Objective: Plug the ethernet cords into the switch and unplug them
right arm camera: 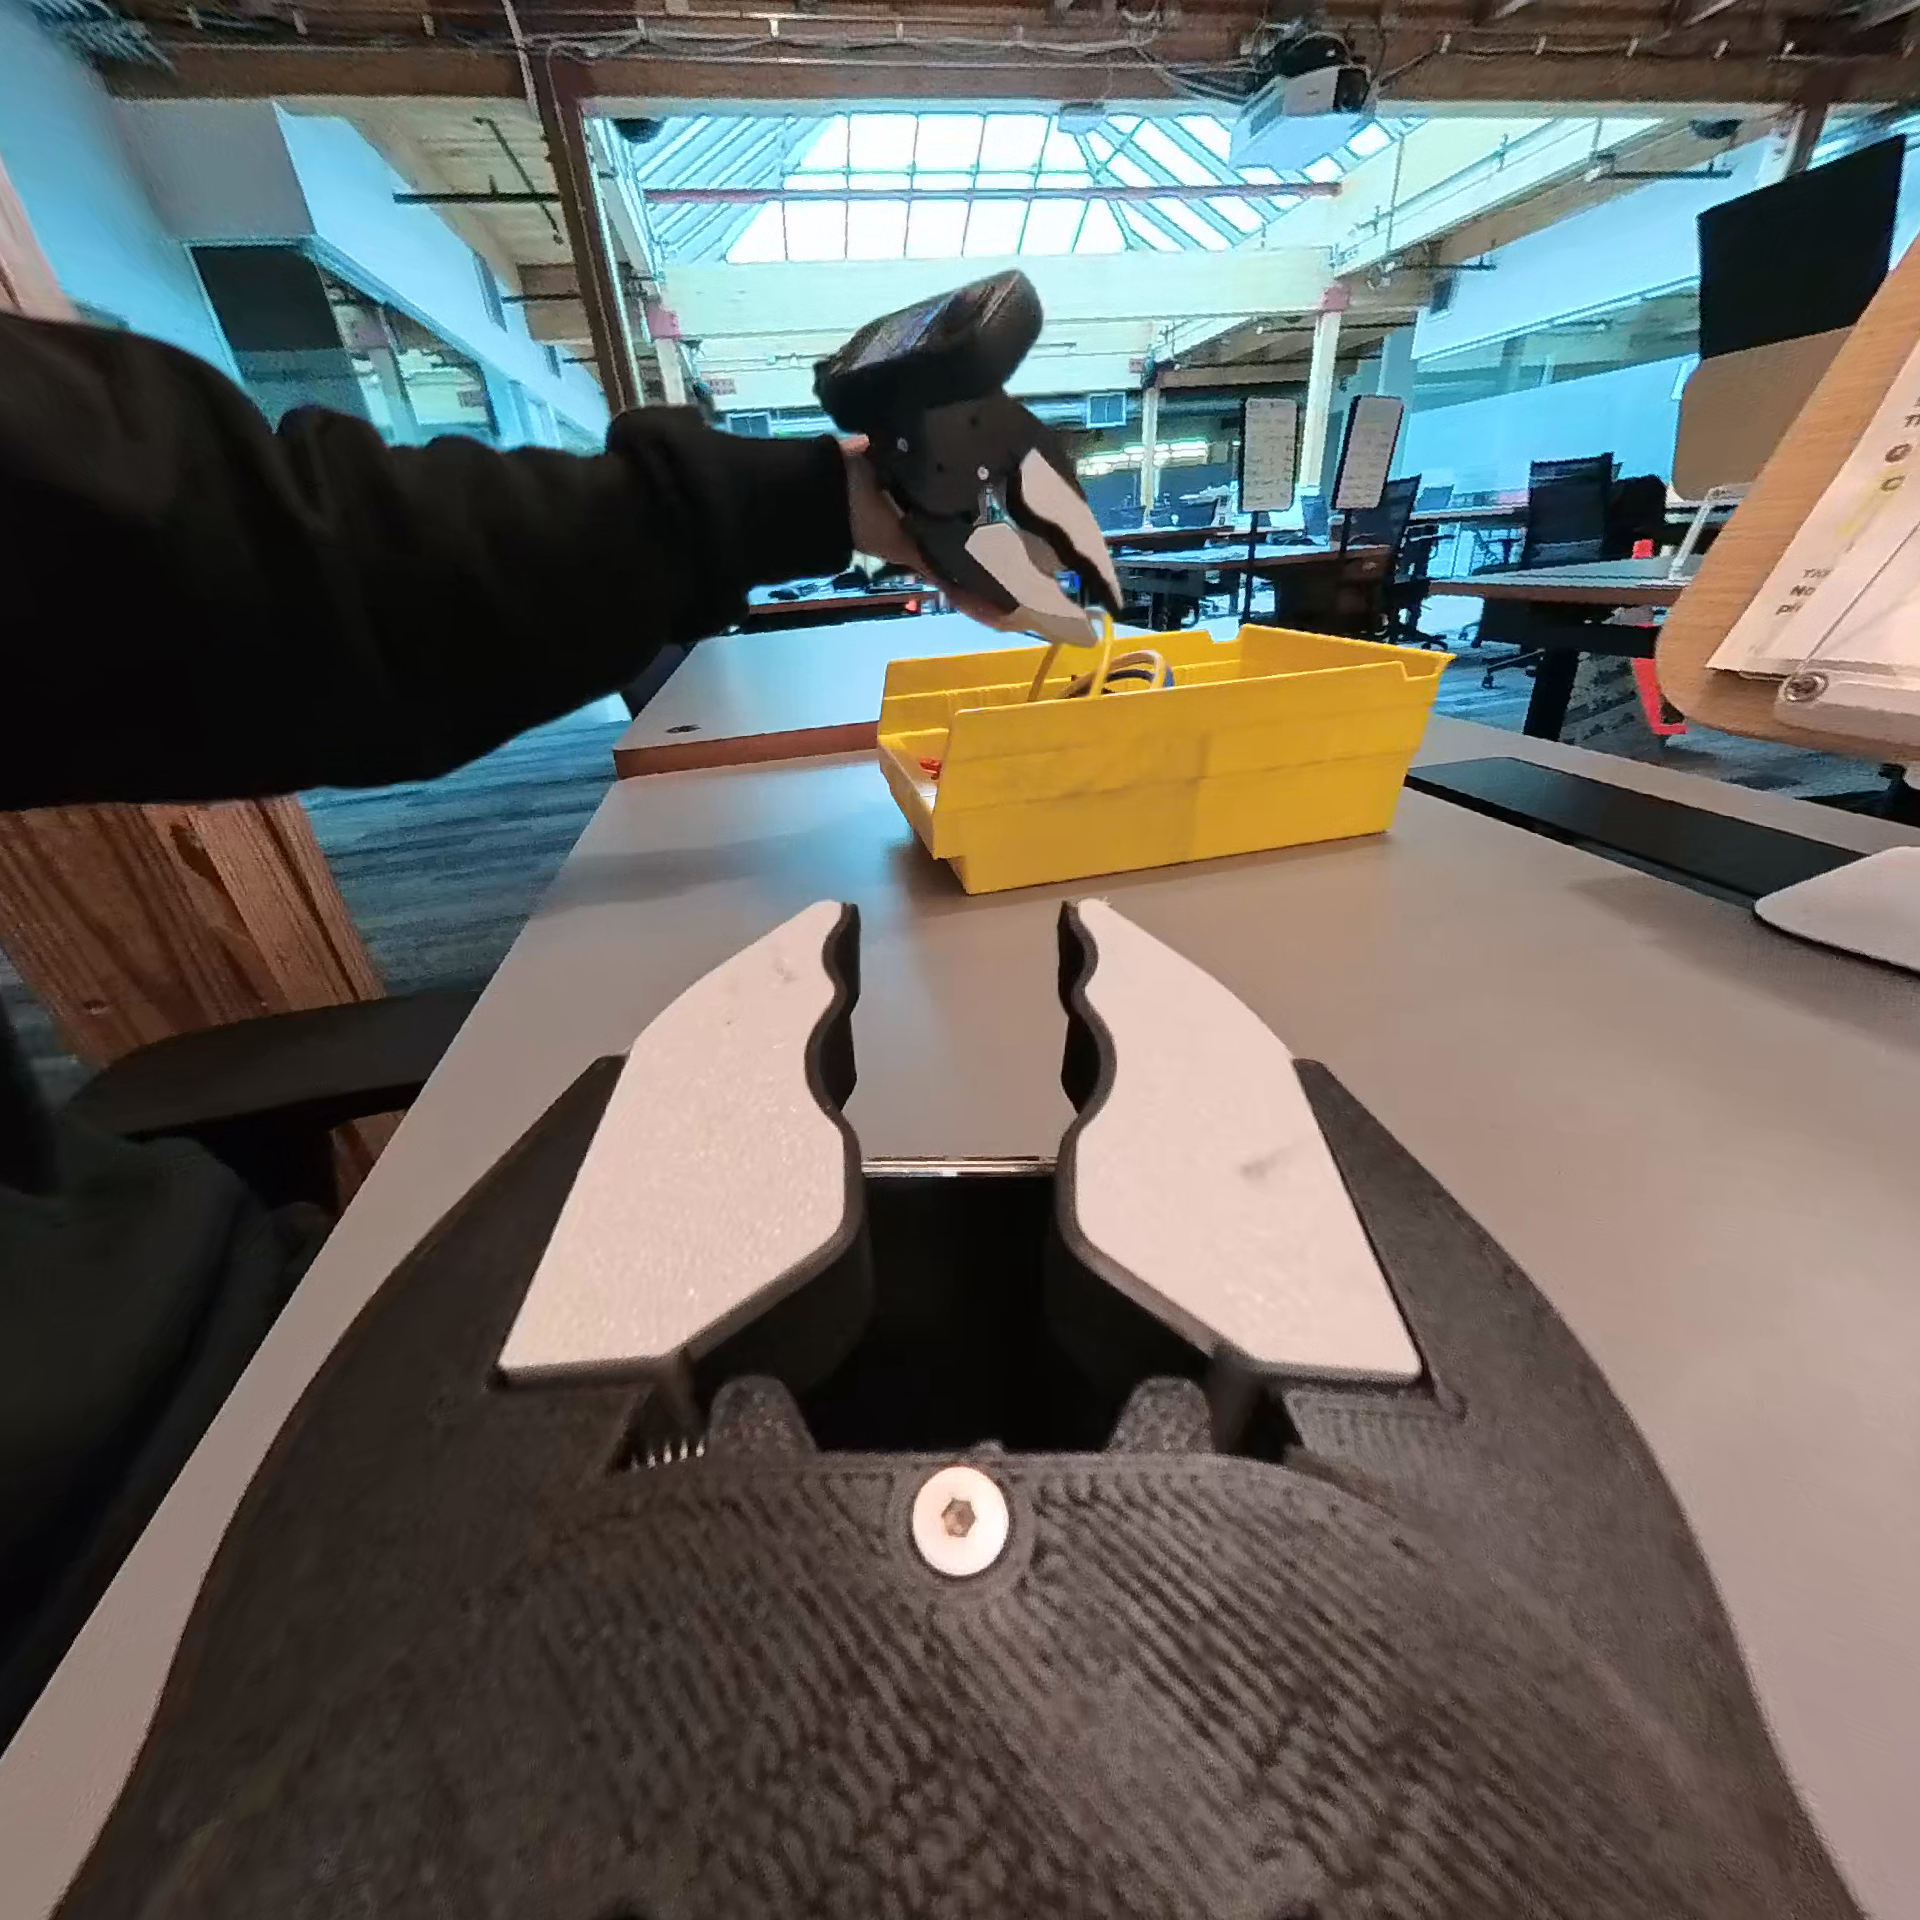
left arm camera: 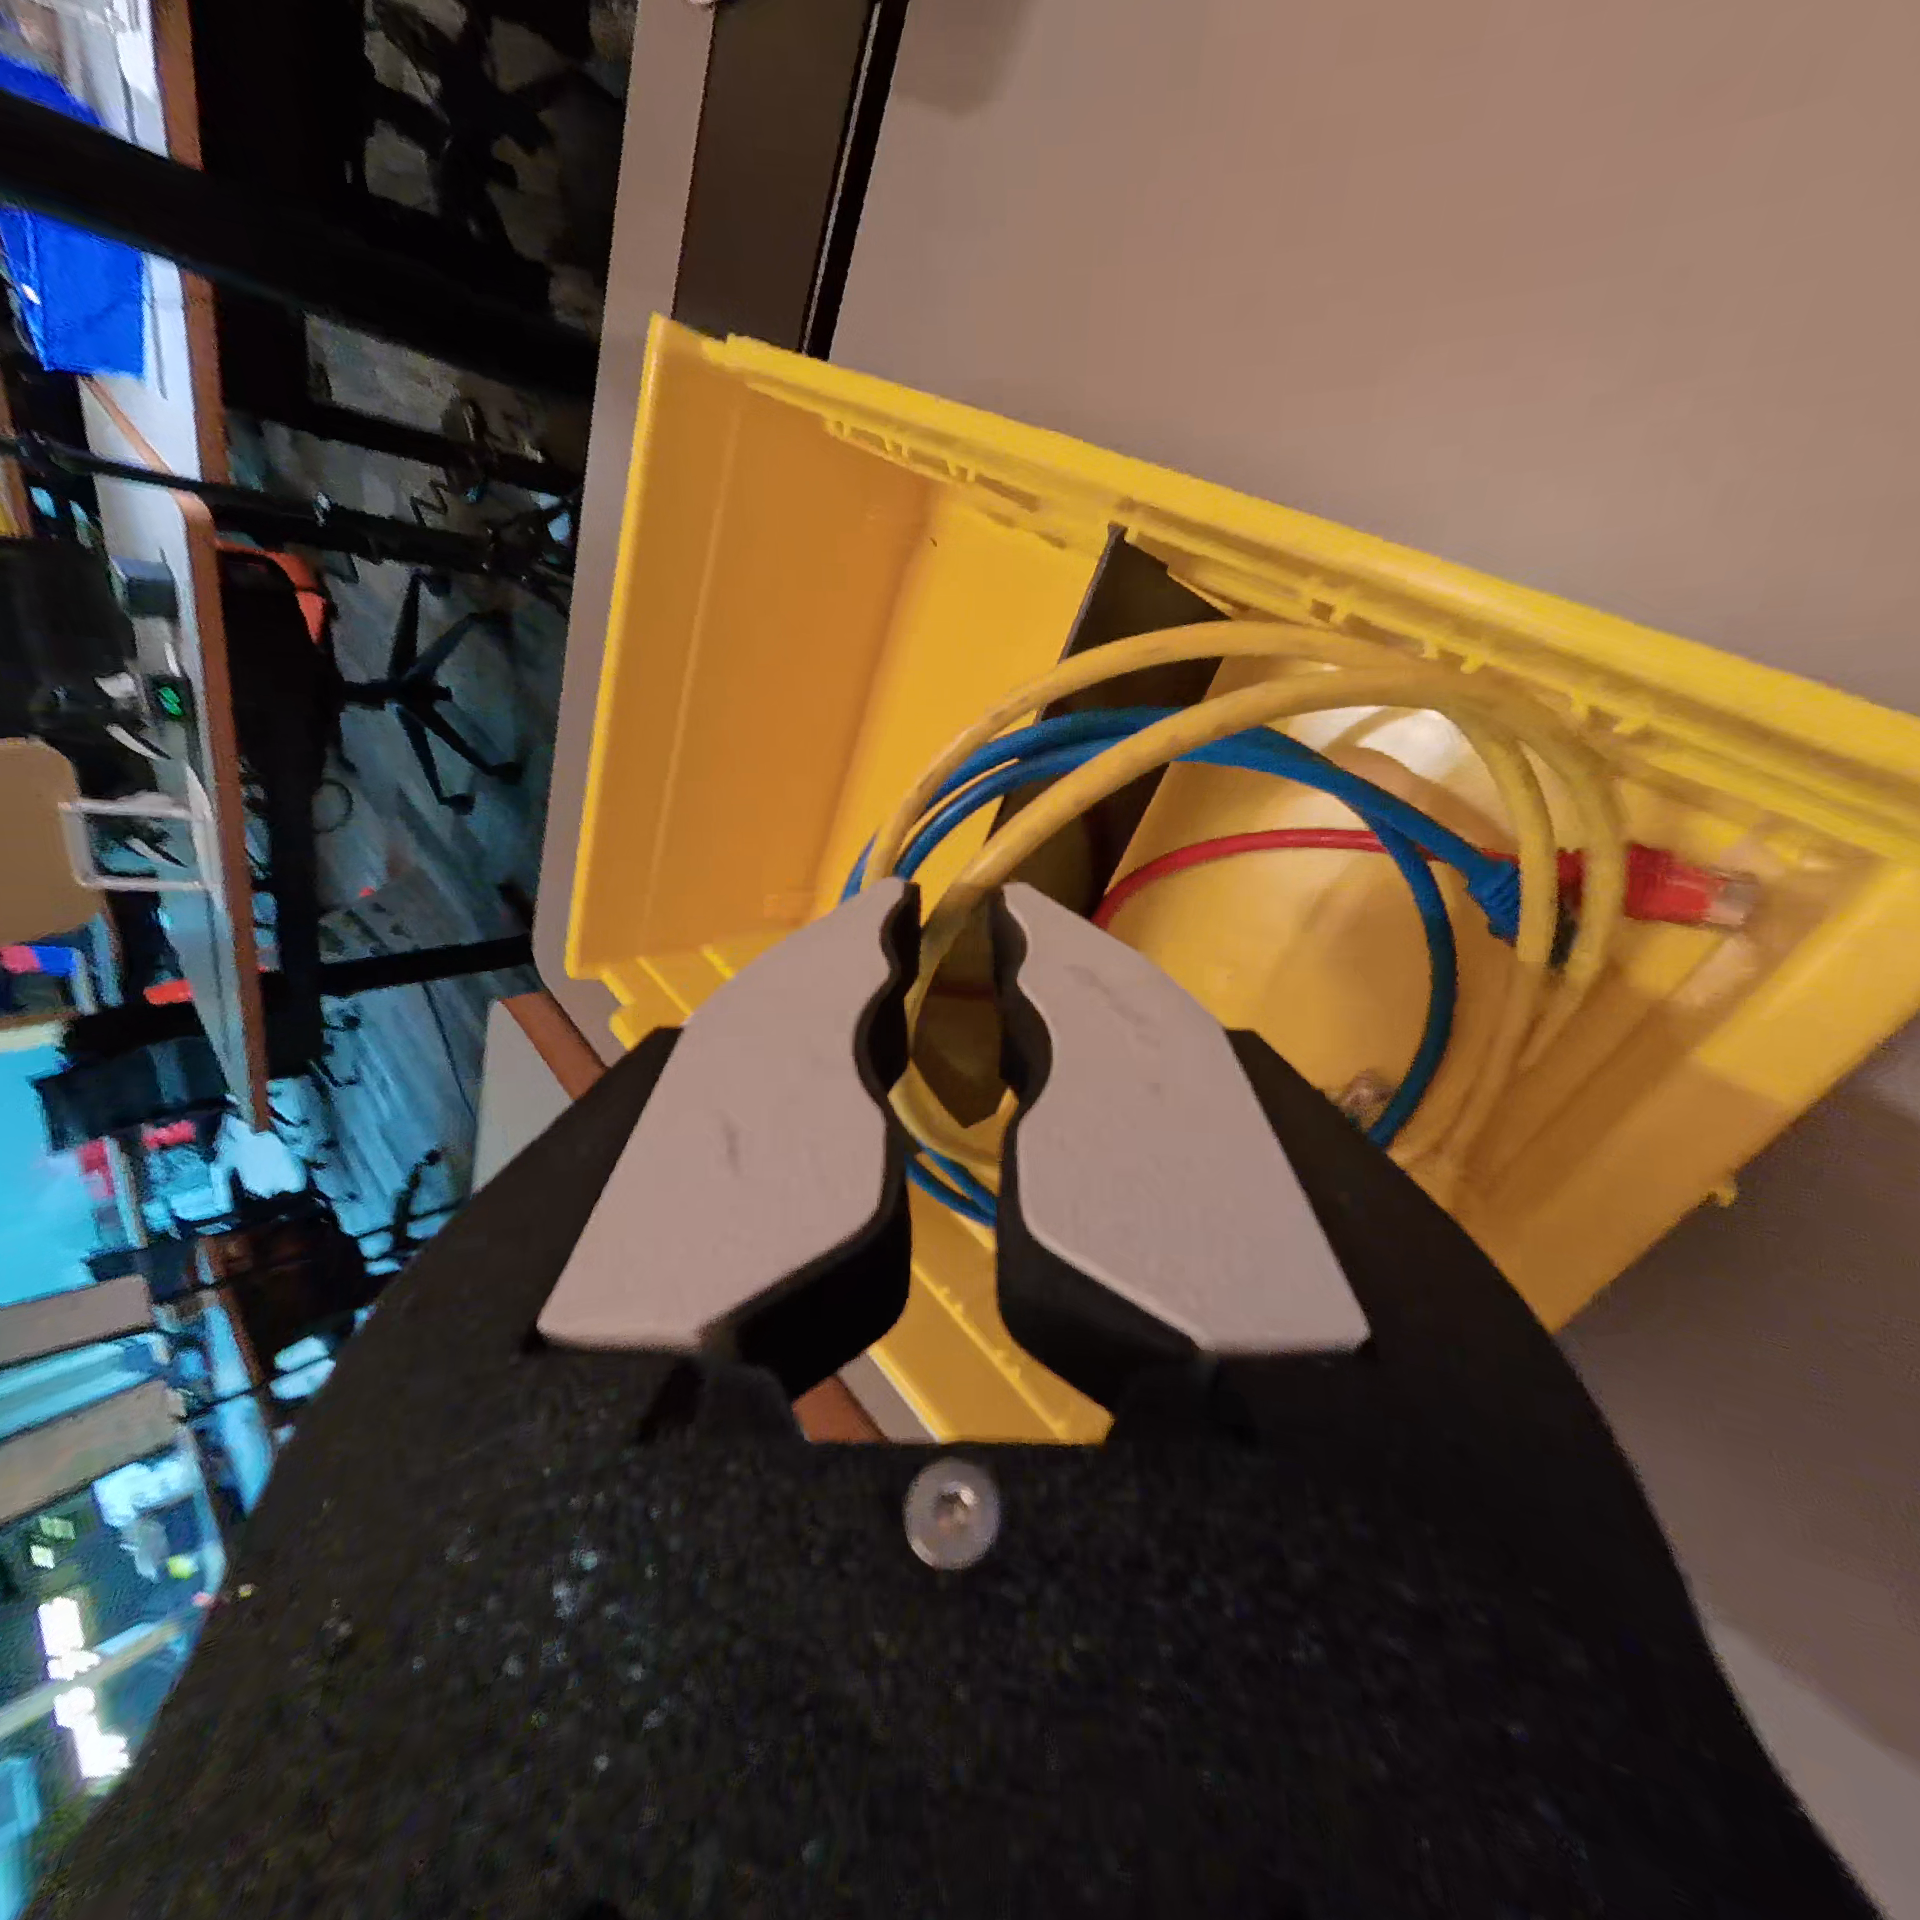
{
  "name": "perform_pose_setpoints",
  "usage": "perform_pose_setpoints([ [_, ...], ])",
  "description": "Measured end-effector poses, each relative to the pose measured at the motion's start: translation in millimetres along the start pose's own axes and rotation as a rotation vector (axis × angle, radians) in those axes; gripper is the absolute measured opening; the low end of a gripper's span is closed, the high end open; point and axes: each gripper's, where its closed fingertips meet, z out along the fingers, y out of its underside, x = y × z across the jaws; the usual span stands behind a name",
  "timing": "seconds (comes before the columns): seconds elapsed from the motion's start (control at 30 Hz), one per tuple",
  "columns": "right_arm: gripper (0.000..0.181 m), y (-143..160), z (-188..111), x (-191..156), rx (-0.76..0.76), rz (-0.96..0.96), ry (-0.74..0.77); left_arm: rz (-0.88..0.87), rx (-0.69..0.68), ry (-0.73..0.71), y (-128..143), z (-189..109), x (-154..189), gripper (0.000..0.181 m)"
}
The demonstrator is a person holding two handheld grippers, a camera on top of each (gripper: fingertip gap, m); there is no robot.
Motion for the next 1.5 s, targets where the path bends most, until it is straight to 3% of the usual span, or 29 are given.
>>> perform_pose_setpoints([
  [0.03, 0.035, -1, 0, 1, 0.005, 0.003, 0.003, -0.044, 0.003, -0.011, -1, -1, -1, 0.021],
  [0.13, 0.035, -3, -3, 1, 0.024, 0.004, 0.007, -0.256, 0.152, -0.138, -26, -26, -22, 0.05],
  [0.23, 0.035, -5, -4, 3, 0.045, 0.022, 0.014, -0.495, 0.316, -0.26, -63, -80, -24, 0.065],
  [0.3, 0.035, -7, -5, 4, 0.06, 0.035, 0.009, -0.548, 0.558, -0.114, -122, -112, 28, 0.064],
  [0.37, 0.035, -7, -3, 1, 0.068, 0.046, -0.01, -0.548, 0.802, 0.224, -189, -129, 120, 0.068],
  [0.43, 0.035, -10, -2, -3, 0.094, 0.059, -0.043, -0.524, 0.902, 0.546, -233, -123, 212, 0.078],
  [0.47, 0.035, -11, -1, -5, 0.104, 0.073, -0.059, -0.507, 0.887, 0.626, -244, -108, 244, 0.083],
  [0.53, 0.036, -13, -2, -9, 0.132, 0.09, -0.089, -0.506, 0.821, 0.704, -258, -71, 282, 0.083],
  [0.63, 0.036, -18, -6, -12, 0.175, 0.117, -0.125, -0.537, 0.816, 0.909, -289, -70, 299, 0.083],
  [0.73, 0.036, -26, -10, -14, 0.215, 0.1, -0.135, -0.415, 0.793, 0.883, -303, -62, 312, 0.071],
  [0.87, 0.034, -37, -15, -21, 0.255, 0.044, -0.152, -0.335, 0.88, 0.775, -301, -68, 304, 0.059],
  [0.93, 0.03, -34, -16, -21, 0.241, -0.019, -0.131, -0.317, 0.826, 0.676, -287, -59, 293, 0.058],
  [1.07, 0.067, -10, -6, -13, 0.07, -0.154, -0.03, -0.213, 0.676, 0.443, -255, -54, 259, 0.058],
  [1.13, 0.091, 5, 4, -13, -0.038, -0.194, -0.001, -0.063, 0.568, 0.28, -241, -57, 241, 0.058],
  [1.23, 0.094, 5, 17, -25, -0.038, -0.066, -0.054, 0.208, 0.431, -0.001, -236, -68, 217, 0.058],
  [1.37, 0.064, -24, 21, -25, 0.121, 0.269, -0.107, 0.479, 0.353, -0.42, -251, -85, 192, 0.058],
  [1.47, 0.053, -26, 19, -17, 0.12, 0.276, -0.042, 0.611, 0.325, -0.599, -259, -90, 190, 0.059],
  [1.5, 0.036, -23, 18, -10, 0.099, 0.224, 0.019, 0.63, 0.322, -0.629, -262, -90, 191, 0.059],
])
